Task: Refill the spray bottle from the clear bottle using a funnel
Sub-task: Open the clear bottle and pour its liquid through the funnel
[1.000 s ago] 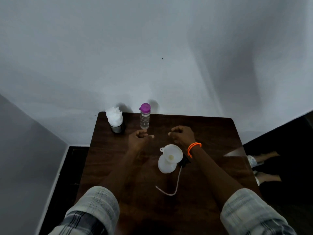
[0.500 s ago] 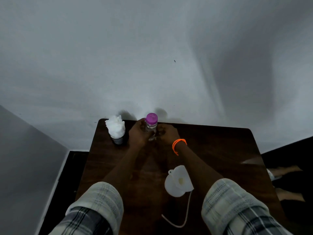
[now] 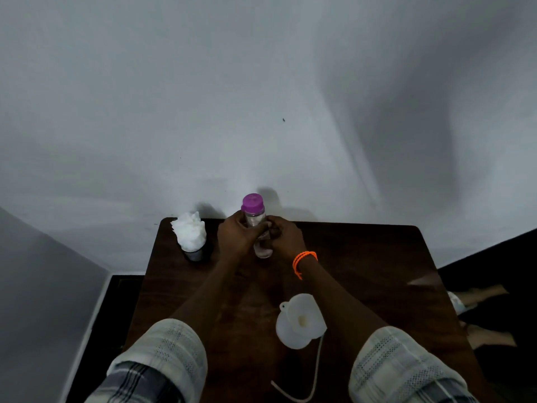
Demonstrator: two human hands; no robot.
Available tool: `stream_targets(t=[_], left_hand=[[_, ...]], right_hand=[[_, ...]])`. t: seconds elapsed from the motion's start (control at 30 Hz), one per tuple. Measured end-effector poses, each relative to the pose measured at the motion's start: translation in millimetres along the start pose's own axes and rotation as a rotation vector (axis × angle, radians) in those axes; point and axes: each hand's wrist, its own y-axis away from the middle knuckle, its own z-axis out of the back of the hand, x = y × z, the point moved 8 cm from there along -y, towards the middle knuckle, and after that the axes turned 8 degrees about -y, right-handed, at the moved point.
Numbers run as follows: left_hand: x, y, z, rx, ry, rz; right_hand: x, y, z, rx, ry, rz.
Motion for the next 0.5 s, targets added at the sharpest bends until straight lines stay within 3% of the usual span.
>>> stream_targets(t=[0.27, 0.5], left_hand=[[-73, 16, 26, -0.024, 0.071, -0.042], [-135, 30, 40, 0.277, 0.463, -0.075]], right_hand=[[53, 33, 49, -0.115, -0.151, 0.145], [88, 79, 90, -0.051, -0.278, 0.157]])
